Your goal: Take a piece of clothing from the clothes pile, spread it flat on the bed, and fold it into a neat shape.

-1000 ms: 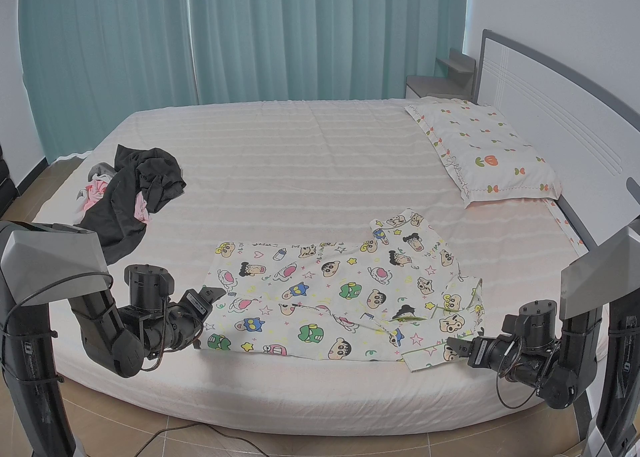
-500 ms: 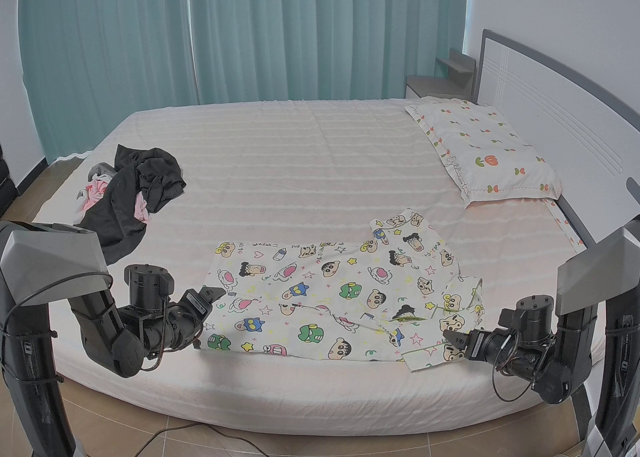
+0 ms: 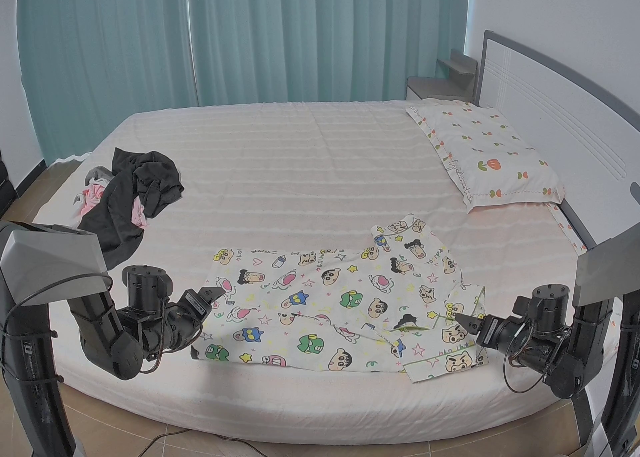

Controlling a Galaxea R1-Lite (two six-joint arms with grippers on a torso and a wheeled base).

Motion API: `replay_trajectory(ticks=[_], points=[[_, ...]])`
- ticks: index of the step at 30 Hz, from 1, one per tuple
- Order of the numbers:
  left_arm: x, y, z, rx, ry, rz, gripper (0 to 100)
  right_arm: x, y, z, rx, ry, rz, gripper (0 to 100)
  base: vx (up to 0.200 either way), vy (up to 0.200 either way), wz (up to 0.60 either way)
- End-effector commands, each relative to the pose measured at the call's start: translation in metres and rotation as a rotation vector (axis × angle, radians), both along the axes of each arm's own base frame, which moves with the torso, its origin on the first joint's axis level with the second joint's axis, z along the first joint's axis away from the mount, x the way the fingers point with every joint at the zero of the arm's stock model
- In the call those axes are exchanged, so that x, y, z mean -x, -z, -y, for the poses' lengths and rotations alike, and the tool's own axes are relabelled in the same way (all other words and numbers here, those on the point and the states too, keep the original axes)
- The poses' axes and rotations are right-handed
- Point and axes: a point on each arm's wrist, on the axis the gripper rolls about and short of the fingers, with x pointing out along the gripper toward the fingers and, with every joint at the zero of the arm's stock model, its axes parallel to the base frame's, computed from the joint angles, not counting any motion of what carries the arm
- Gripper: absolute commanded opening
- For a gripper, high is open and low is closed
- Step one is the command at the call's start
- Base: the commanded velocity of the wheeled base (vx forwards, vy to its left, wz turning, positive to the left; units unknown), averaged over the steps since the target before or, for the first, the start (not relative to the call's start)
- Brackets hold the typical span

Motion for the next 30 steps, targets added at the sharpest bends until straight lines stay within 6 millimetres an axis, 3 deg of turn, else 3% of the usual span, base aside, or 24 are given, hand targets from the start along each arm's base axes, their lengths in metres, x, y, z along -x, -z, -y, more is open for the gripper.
replay_trajectory(ticks=[1,30], points=[[-0.0005,0.0005,0.0001,-0.001,-0.001,0.0,100,-0.0009,-0.003,-0.0002,-0.006,-0.001,0.023,100,0.2,0.0,0.0],[-0.0029,0.0028,-0.0004,-0.002,-0.021,0.024,100,0.0005,-0.0019,-0.0012,-0.006,-0.006,0.015,100,0.007,0.0,0.0]])
